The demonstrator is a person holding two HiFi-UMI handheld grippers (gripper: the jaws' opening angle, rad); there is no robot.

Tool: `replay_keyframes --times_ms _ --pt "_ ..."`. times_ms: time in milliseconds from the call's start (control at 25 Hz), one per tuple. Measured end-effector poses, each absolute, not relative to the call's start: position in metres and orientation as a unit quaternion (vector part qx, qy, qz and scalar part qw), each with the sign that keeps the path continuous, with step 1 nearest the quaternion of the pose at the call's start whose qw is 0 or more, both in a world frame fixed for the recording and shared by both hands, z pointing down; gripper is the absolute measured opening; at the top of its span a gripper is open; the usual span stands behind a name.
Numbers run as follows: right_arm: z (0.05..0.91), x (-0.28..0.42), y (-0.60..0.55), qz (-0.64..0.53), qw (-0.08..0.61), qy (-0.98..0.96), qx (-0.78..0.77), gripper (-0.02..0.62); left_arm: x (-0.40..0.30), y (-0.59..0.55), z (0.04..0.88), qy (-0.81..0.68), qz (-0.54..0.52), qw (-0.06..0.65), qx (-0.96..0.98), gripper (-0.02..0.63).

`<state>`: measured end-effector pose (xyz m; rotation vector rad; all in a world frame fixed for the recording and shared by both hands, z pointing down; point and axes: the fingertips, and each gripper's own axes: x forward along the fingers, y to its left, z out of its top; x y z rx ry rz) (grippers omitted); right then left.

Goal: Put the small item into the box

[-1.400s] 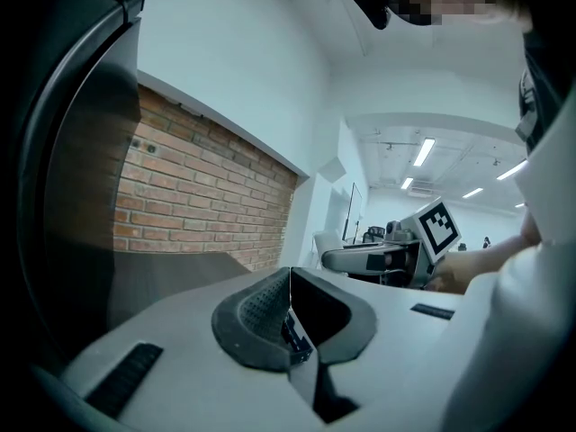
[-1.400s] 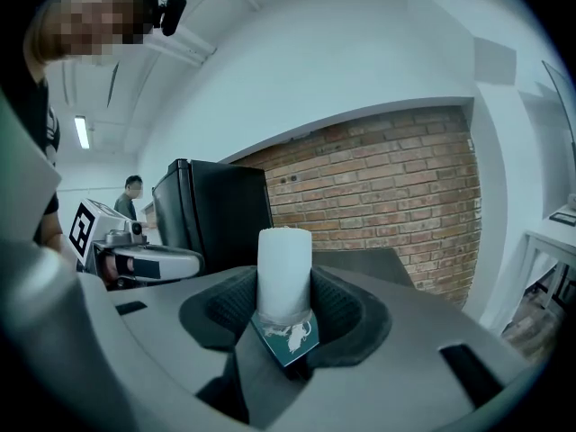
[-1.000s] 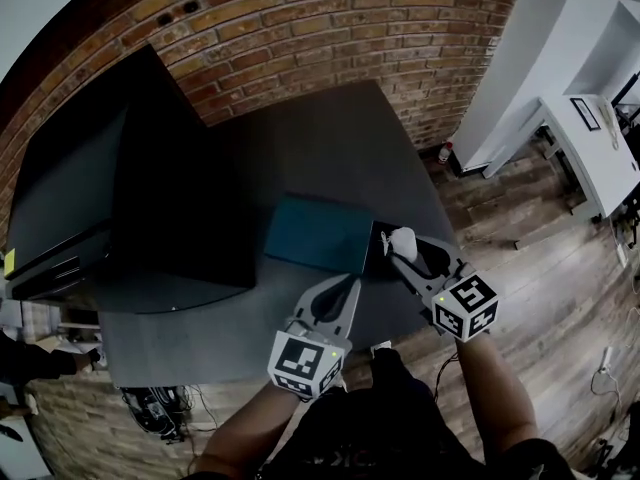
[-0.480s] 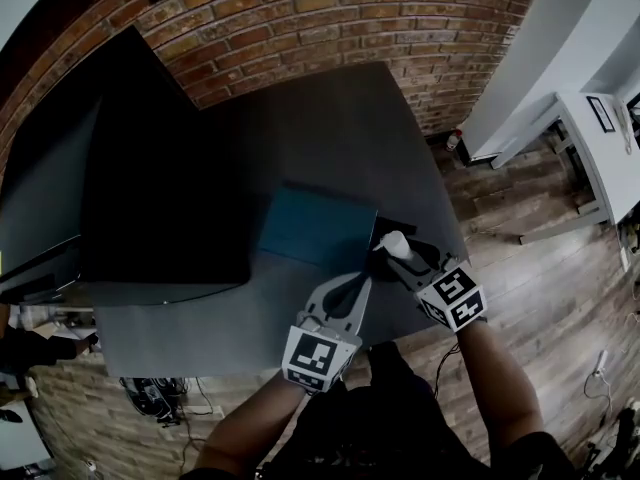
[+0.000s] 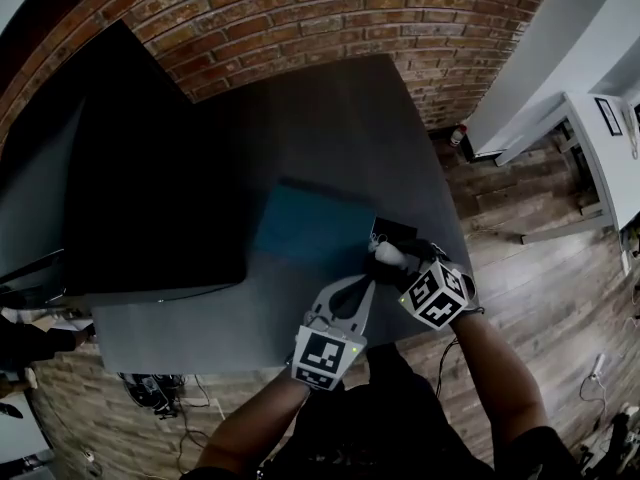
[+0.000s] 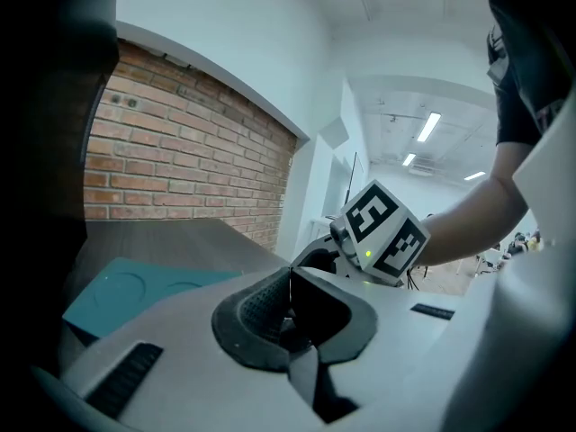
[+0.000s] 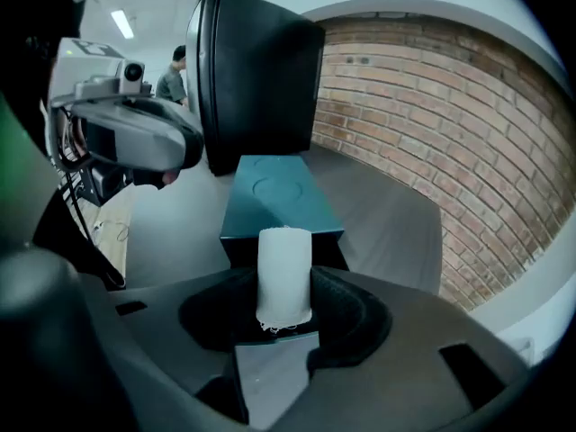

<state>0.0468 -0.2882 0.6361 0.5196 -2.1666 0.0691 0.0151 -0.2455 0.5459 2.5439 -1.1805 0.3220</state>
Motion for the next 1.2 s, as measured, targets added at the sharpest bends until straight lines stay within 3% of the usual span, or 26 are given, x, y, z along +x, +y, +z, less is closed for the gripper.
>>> replay_keyframes --times_ms 360,1200 --pt "0.666 0.042 -0.277 -0.023 0.546 -0.829 0.122 0.195 0.008 -0.248 0.545 -0.43 0.106 0.164 0.881 0.035" --pt "0.682 0.043 -0.277 0.004 0.583 -0.806 0.106 0.201 -0.023 -0.24 0.534 -0.46 0.102 0.163 0.867 0.035"
